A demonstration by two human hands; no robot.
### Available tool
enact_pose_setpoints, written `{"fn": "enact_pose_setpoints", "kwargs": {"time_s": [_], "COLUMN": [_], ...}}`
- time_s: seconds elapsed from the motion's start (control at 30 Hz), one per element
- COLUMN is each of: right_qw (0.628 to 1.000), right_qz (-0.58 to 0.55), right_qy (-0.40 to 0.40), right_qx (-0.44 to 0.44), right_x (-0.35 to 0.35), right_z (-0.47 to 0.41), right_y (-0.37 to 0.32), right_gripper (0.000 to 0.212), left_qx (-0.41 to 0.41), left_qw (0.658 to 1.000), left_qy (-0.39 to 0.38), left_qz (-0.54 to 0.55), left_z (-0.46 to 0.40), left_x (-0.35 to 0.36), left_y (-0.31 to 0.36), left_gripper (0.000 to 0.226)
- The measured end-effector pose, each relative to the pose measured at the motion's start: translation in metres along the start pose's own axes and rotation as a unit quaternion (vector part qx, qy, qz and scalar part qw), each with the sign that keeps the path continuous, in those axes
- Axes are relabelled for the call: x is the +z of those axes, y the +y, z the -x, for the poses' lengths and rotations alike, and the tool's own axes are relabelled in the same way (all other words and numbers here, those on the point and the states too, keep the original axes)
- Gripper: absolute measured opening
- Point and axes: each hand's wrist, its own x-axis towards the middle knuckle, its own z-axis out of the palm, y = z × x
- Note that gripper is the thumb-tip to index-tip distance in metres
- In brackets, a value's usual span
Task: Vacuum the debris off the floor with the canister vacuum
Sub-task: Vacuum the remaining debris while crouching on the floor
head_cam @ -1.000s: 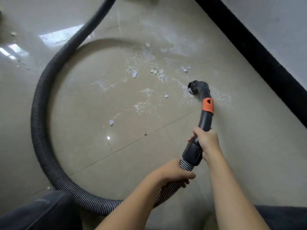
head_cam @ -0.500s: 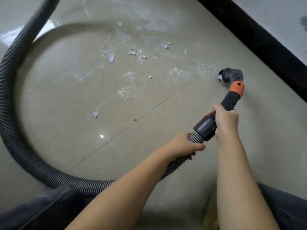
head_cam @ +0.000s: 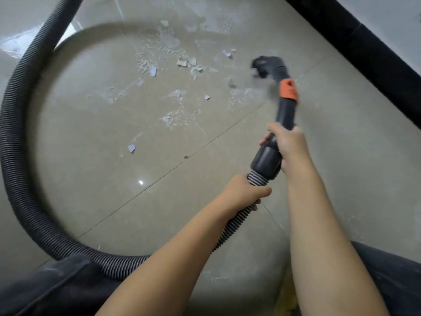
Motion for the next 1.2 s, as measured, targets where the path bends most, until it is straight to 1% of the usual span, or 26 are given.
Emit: {"fn": "enact_pose_setpoints", "kwargs": {"time_s": [0.07, 0.1, 0.13, 0.17, 0.23, 0.27, 0.33, 0.4, 0.43, 0.47, 0.5, 0.6, 0.63, 0.67, 0.7, 0.77, 0.83, 0.87, 0.9, 0.93, 1.0, 1.03, 1.07, 1.1, 1.17, 1.2], "right_qw": [0.995, 0.992, 0.990, 0.988, 0.990, 0.993, 0.992, 0.980, 0.975, 0.975, 0.978, 0.993, 0.994, 0.993, 0.988, 0.966, 0.933, 0.922, 0.919, 0.924, 0.936, 0.935, 0.928, 0.914, 0.868, 0.845], "right_qz": [-0.013, -0.003, 0.015, 0.042, 0.082, 0.090, 0.116, 0.153, 0.162, 0.162, 0.153, 0.096, 0.090, 0.097, 0.113, 0.166, 0.212, 0.227, 0.233, 0.233, 0.228, 0.232, 0.244, 0.262, 0.316, 0.340], "right_qy": [0.094, 0.121, 0.135, 0.132, 0.093, 0.059, -0.030, -0.119, -0.145, -0.151, -0.138, -0.054, -0.049, -0.060, -0.090, -0.190, -0.285, -0.308, -0.311, -0.298, -0.264, -0.263, -0.278, -0.306, -0.381, -0.409], "right_qx": [0.008, 0.025, 0.046, 0.062, 0.067, 0.056, 0.038, 0.037, 0.037, 0.034, 0.031, 0.037, 0.040, 0.042, 0.043, 0.051, 0.061, 0.062, 0.061, 0.057, 0.046, 0.044, 0.045, 0.047, 0.051, 0.050], "right_x": [-0.024, -0.034, -0.042, -0.046, -0.043, -0.036, -0.020, -0.005, -0.001, 0.000, -0.002, -0.018, -0.023, -0.025, -0.025, -0.017, -0.010, -0.009, -0.010, -0.013, -0.021, -0.024, -0.025, -0.023, -0.012, -0.006], "right_z": [-0.001, 0.000, 0.002, 0.004, 0.010, 0.013, 0.020, 0.026, 0.028, 0.027, 0.026, 0.019, 0.018, 0.017, 0.018, 0.026, 0.035, 0.037, 0.038, 0.038, 0.036, 0.035, 0.037, 0.040, 0.049, 0.054], "right_y": [0.004, 0.008, 0.012, 0.015, 0.019, 0.019, 0.020, 0.019, 0.018, 0.018, 0.017, 0.014, 0.012, 0.011, 0.009, 0.007, 0.008, 0.010, 0.011, 0.012, 0.010, 0.008, 0.006, 0.005, 0.004, 0.004], "right_gripper": [0.017, 0.022, 0.025, 0.025, 0.020, 0.016, 0.013, 0.013, 0.014, 0.014, 0.014, 0.014, 0.013, 0.013, 0.012, 0.013, 0.018, 0.020, 0.021, 0.022, 0.023, 0.024, 0.025, 0.026, 0.026, 0.027], "left_qx": [0.006, 0.000, -0.011, -0.020, -0.031, -0.030, -0.029, -0.032, -0.033, -0.034, -0.036, -0.036, -0.035, -0.033, -0.030, -0.020, -0.006, -0.002, -0.003, -0.005, -0.002, 0.007, 0.018, 0.028, 0.032, 0.033], "left_qw": [0.999, 0.998, 0.996, 0.996, 0.997, 0.998, 0.999, 0.998, 0.997, 0.997, 0.997, 0.999, 0.999, 0.999, 0.998, 0.997, 0.990, 0.986, 0.984, 0.983, 0.986, 0.987, 0.985, 0.981, 0.963, 0.953], "left_qy": [-0.039, -0.059, -0.075, -0.082, -0.068, -0.047, -0.006, 0.019, 0.026, 0.029, 0.028, -0.001, -0.012, -0.017, -0.013, 0.028, 0.075, 0.084, 0.086, 0.084, 0.069, 0.060, 0.055, 0.059, 0.099, 0.116], "left_qz": [-0.027, -0.034, -0.038, -0.039, -0.021, -0.001, 0.036, 0.058, 0.062, 0.064, 0.060, 0.030, 0.029, 0.035, 0.046, 0.075, 0.119, 0.143, 0.156, 0.161, 0.151, 0.150, 0.162, 0.184, 0.249, 0.277], "left_z": [0.000, 0.001, 0.004, 0.008, 0.016, 0.019, 0.025, 0.031, 0.032, 0.031, 0.031, 0.027, 0.027, 0.027, 0.029, 0.034, 0.036, 0.038, 0.039, 0.038, 0.036, 0.037, 0.040, 0.043, 0.049, 0.050], "left_x": [0.005, 0.009, 0.014, 0.020, 0.031, 0.035, 0.038, 0.037, 0.036, 0.035, 0.034, 0.030, 0.032, 0.035, 0.041, 0.058, 0.074, 0.079, 0.082, 0.083, 0.085, 0.087, 0.090, 0.095, 0.102, 0.103], "left_y": [0.007, 0.008, 0.007, 0.005, -0.007, -0.013, -0.023, -0.027, -0.027, -0.026, -0.025, -0.017, -0.015, -0.014, -0.015, -0.022, -0.035, -0.038, -0.040, -0.042, -0.044, -0.043, -0.043, -0.042, -0.043, -0.044], "left_gripper": [0.012, 0.013, 0.013, 0.011, 0.010, 0.012, 0.018, 0.016, 0.015, 0.015, 0.016, 0.019, 0.020, 0.020, 0.021, 0.018, 0.010, 0.005, 0.003, 0.004, 0.013, 0.013, 0.009, 0.008, 0.026, 0.030]}}
